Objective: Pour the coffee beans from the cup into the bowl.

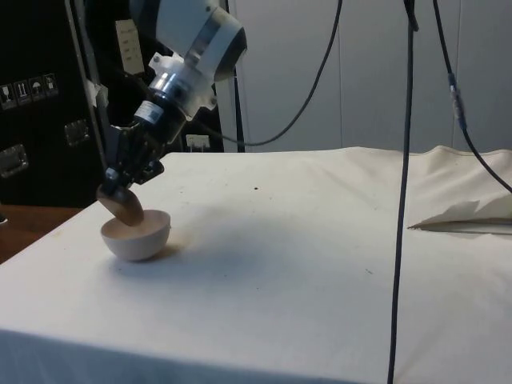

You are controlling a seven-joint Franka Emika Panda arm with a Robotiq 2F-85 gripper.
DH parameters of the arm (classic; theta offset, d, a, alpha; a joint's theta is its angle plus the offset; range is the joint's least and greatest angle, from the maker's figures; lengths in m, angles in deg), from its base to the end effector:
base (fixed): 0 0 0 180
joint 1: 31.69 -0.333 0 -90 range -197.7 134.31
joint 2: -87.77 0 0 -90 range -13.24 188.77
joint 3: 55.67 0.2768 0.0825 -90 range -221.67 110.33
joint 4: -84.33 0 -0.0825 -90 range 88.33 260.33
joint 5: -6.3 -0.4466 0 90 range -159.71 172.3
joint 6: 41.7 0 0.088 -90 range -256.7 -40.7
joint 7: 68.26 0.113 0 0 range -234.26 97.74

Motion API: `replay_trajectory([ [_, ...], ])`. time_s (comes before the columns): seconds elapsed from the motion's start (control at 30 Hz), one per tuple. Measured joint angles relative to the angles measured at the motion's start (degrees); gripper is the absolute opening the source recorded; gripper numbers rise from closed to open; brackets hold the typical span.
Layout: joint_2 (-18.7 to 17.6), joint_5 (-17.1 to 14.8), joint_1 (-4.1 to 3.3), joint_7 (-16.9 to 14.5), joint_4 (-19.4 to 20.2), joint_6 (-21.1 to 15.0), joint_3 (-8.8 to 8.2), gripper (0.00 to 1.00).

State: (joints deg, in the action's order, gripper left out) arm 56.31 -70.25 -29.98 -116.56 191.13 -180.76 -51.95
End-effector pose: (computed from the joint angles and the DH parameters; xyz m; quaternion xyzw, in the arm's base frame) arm 0.6672 0.0309 0.1408 -0.9014 0.0944 -0.1661 0.3886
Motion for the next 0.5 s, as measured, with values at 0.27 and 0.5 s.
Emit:
replay_trajectory([
  [0.27,-0.06,-3.15,0.06,-4.47,0.06,3.38,-1.20,0.04],
  [0.5,-0.23,-5.67,0.11,-8.31,0.06,7.28,-2.64,0.04],
])
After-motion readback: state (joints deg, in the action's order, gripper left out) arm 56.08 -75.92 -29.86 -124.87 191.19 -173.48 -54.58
